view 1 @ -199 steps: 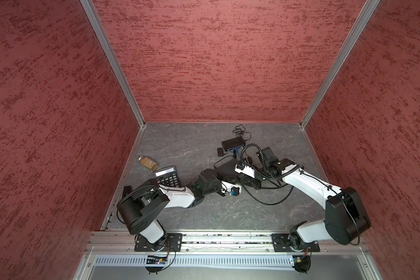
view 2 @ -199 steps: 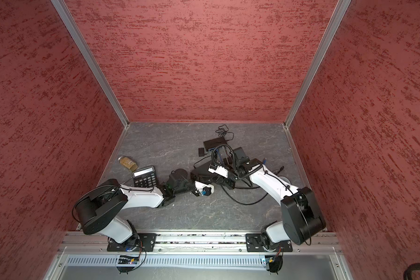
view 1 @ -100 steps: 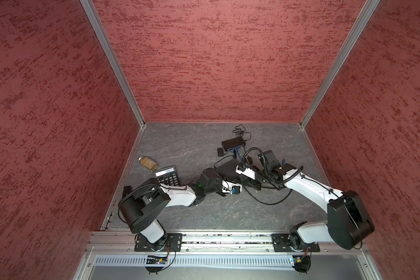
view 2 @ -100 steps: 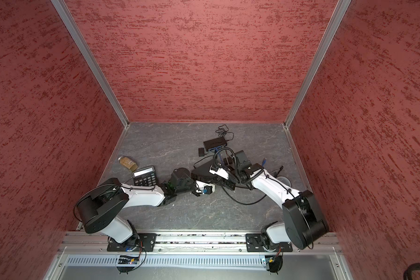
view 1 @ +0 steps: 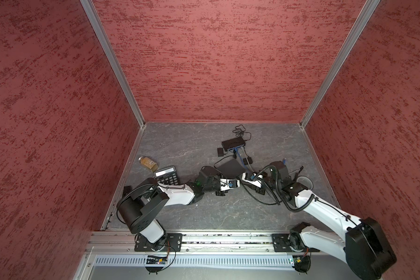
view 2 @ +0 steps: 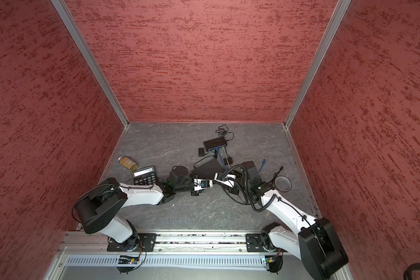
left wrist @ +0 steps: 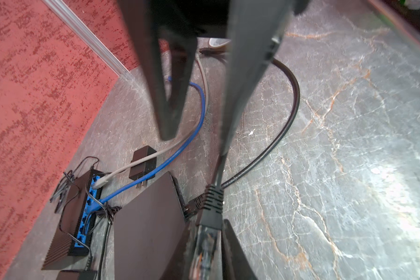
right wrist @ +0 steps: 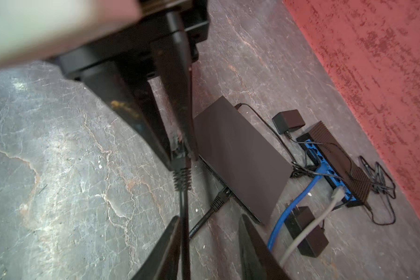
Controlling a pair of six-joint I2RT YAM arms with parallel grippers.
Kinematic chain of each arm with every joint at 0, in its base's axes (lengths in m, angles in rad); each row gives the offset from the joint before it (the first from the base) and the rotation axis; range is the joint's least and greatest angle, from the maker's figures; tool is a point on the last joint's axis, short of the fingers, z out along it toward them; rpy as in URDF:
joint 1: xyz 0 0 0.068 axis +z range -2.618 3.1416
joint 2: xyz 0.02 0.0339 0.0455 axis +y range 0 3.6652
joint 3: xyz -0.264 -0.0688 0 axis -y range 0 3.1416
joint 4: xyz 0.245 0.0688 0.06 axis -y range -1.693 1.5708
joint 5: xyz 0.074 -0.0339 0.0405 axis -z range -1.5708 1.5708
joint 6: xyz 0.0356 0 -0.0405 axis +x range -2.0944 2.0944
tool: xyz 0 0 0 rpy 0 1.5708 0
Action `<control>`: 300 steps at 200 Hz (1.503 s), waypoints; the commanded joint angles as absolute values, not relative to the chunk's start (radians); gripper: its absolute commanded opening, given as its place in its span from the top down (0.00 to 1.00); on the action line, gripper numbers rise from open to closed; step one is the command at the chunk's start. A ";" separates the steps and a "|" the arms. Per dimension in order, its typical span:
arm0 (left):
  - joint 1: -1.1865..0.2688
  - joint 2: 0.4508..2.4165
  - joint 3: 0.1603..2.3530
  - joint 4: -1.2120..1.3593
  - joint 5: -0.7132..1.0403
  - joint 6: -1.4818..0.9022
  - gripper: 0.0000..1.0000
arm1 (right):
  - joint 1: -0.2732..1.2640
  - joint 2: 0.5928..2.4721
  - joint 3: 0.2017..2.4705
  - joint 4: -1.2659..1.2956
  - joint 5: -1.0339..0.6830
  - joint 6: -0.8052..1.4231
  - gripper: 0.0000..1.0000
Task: Insert the plug into the switch port
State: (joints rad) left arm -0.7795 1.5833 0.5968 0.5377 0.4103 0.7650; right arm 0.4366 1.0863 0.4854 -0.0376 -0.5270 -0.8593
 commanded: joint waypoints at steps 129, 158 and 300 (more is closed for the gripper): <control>-0.742 1.575 0.650 0.407 0.564 0.677 0.80 | 0.494 1.102 0.365 0.293 -0.565 -0.866 0.68; -0.741 1.580 0.687 0.377 0.560 0.615 0.80 | 0.523 1.085 0.308 0.421 -0.514 -0.853 0.71; -0.734 1.627 0.872 0.122 0.589 0.217 0.85 | 0.560 1.058 0.209 0.550 -0.345 -0.900 0.68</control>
